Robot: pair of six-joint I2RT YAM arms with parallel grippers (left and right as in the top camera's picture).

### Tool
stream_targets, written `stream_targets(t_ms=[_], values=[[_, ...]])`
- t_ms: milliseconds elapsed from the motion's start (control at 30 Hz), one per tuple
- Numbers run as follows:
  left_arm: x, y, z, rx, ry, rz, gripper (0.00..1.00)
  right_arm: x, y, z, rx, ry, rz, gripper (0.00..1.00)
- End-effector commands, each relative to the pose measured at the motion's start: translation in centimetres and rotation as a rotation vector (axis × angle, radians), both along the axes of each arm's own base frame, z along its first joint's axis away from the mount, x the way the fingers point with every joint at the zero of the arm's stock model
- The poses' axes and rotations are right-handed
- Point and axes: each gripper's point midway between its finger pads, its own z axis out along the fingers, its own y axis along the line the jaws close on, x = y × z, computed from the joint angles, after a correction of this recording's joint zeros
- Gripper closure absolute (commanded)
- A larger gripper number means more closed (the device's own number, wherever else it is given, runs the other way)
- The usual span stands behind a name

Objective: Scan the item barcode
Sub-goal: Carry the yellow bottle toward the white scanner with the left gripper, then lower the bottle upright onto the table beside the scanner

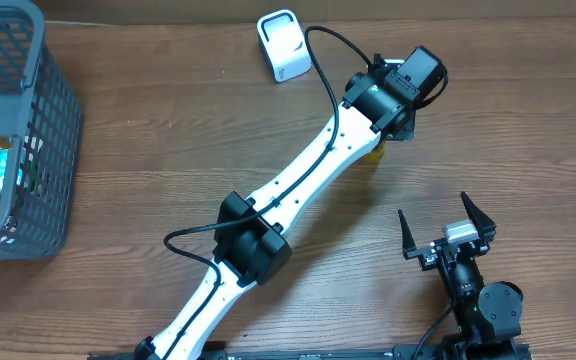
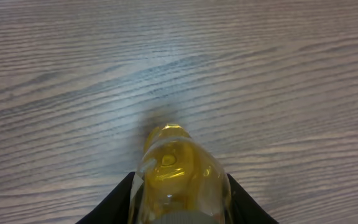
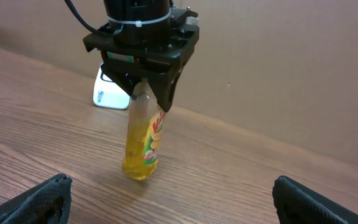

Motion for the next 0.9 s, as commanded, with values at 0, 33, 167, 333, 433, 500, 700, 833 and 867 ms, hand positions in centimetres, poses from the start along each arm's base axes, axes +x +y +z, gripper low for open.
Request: stream_targets(t_ms=[0, 33, 167, 333, 433, 500, 700, 833, 867], values=[[-0.04, -0.15, 0.45, -0.003, -0.019, 0.023, 0.87, 0.01, 0.06, -0.30, 0.003, 0.002, 0.002, 0.00], [-0.09, -0.16, 0.38, -0.002, -0.017, 0.023, 0.88, 0.01, 0.06, -0.30, 0.003, 0.002, 0.002, 0.00], [-0.14, -0.06, 0.07, 0.006, -0.010, 0.023, 0.87, 0.01, 0.07, -0.30, 0.003, 0.002, 0.002, 0.00], [-0.20, -0.04, 0.04, 0.008, -0.009, 0.022, 0.87, 0.01, 0.07, -0.30, 0.004, 0.002, 0.002, 0.00], [-0.25, 0.03, 0.00, 0.011, -0.006, 0.022, 0.87, 0.01, 0.07, -0.30, 0.003, 0.002, 0.002, 0.00], [-0.30, 0.07, -0.04, 0.014, -0.004, 0.021, 0.87, 0.01, 0.07, -0.30, 0.004, 0.002, 0.002, 0.00], [-0.33, 0.11, -0.06, 0.017, -0.003, 0.019, 0.87, 0.01, 0.07, -0.30, 0.003, 0.002, 0.002, 0.00], [-0.33, 0.13, -0.06, 0.017, -0.003, 0.019, 0.87, 0.01, 0.07, -0.30, 0.003, 0.002, 0.002, 0.00], [-0.33, 0.13, -0.06, 0.017, -0.003, 0.019, 0.87, 0.01, 0.07, -0.30, 0.003, 0.002, 0.002, 0.00]])
